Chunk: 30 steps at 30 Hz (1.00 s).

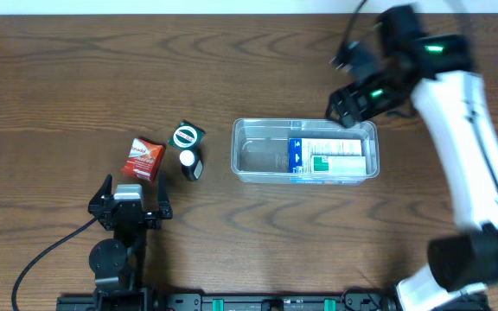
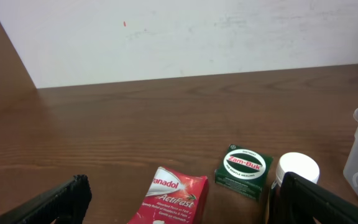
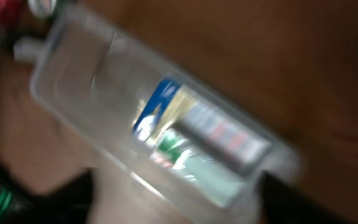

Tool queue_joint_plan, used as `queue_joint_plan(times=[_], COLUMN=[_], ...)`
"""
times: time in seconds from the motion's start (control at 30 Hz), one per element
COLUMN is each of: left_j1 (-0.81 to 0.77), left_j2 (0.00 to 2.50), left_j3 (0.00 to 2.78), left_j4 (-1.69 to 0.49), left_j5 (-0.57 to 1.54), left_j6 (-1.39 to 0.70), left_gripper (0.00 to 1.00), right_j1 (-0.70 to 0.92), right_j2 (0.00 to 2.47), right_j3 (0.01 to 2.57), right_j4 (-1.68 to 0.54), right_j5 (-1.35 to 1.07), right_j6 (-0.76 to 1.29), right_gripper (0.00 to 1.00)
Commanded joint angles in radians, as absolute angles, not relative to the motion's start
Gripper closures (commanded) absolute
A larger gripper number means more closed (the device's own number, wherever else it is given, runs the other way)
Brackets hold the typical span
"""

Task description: Pack container

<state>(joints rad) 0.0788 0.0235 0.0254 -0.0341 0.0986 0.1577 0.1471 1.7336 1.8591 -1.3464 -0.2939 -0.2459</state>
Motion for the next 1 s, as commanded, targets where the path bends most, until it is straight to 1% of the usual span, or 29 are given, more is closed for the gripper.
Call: queue_joint_plan(times=[0.0, 0.2, 0.4, 0.53, 0.83, 0.97], left_j1=[0.084, 0.084, 0.084, 0.084, 0.084, 0.084], left_j2=[0.023, 0.023, 0.023, 0.023, 0.023, 0.024], left_j3=[0.004, 0.004, 0.004, 0.004, 0.004, 0.035], left_j4=[-0.059, -0.059, -0.059, -0.059, -0.057, -0.095], left_j5=[0.117, 0.116, 0.116, 0.117, 0.117, 0.128], left_j6=[0.164, 0.164, 0.164, 0.164, 0.162, 0.077], left_gripper=[0.02, 0.02, 0.02, 0.02, 0.02, 0.02], right_j1=[0.045, -0.175, -0.331, -0.367, -0.372, -0.372], right_j2=[1.650, 1.568, 1.575, 1.581, 1.583, 1.582], right_j3=[1.916, 1.922, 1.899, 1.877, 1.873, 1.873], right_j4=[-1.338, -1.317, -1.324, -1.320, -1.320, -1.320], right_j5=[-0.202, -0.198, -0.198, -0.199, -0.198, -0.198], right_j6=[-0.183, -0.164, -0.142, -0.116, -0.117, -0.117], right_gripper=[0.01, 0.01, 0.01, 0.01, 0.01, 0.01])
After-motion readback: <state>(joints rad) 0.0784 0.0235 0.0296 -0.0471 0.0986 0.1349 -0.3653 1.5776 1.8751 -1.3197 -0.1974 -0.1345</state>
